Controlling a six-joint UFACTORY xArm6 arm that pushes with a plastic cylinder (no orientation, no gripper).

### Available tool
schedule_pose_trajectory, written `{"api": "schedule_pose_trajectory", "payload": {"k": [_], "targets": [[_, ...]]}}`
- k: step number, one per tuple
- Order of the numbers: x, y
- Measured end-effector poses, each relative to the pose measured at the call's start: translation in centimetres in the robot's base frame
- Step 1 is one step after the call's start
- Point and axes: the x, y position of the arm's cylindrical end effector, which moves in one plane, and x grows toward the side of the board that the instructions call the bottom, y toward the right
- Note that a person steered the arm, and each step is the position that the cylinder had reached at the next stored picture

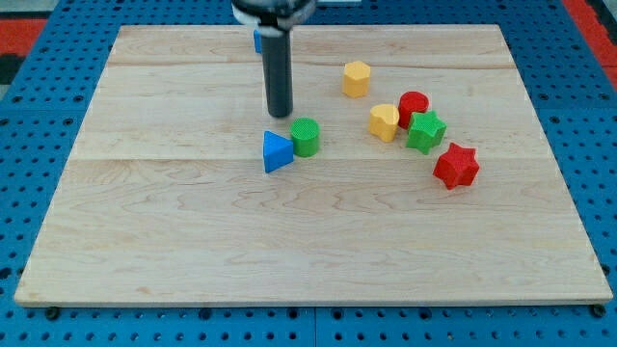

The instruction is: Slide the green circle along with the blue triangle down a bit

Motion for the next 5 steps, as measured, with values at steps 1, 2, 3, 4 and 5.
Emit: {"api": "schedule_pose_trajectory", "payload": {"k": [1,2,3,4,5], "targets": [[-0.4,3.7],[1.9,1.6],[3.1,2.8],[3.2,6.6],[5.8,4.0]]}}
